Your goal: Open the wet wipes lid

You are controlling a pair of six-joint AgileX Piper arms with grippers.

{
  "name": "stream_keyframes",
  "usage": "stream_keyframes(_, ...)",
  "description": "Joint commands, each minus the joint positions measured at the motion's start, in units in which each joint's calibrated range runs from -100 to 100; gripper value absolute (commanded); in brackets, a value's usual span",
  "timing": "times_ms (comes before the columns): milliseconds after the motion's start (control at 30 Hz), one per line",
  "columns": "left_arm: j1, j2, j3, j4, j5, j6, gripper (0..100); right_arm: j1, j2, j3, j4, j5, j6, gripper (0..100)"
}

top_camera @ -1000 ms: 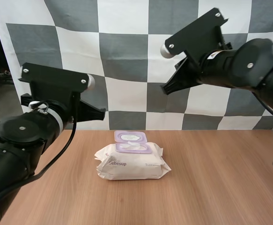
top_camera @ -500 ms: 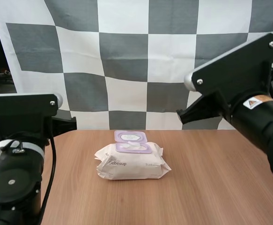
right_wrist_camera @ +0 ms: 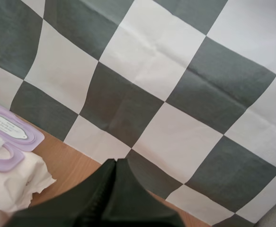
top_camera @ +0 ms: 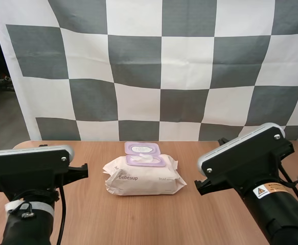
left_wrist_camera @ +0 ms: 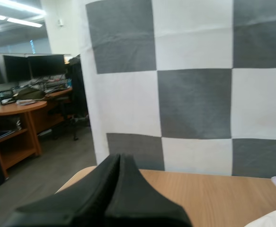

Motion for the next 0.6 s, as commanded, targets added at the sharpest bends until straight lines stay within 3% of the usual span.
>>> stream_keyframes(0,-0.13,-1.8,0.0,-0.7,5.0,0.1,0,0.0,0.0,2.4,-0.1,0.1,0.5,0)
stream_keyframes(167,-1.26,-4.7,0.0,-4.1,12.2,1.5,0,0.0,0.0,8.4,1.6,-3.6,0.5,0)
stream_keyframes(267,-1.34,-5.2,0.0,-5.0,12.8,1.5,0,-0.3,0.0,11.6,2.2,-15.7,0.6,0)
stream_keyframes(367,-1.26,-5.2,0.0,-5.0,10.2,1.5,0,-0.5,-0.1,11.6,2.3,-15.4,0.2,0)
stream_keyframes(567,-1.26,-5.2,0.0,-5.1,9.3,0.4,0,-0.5,-0.1,11.6,-5.0,-15.8,-12.1,0)
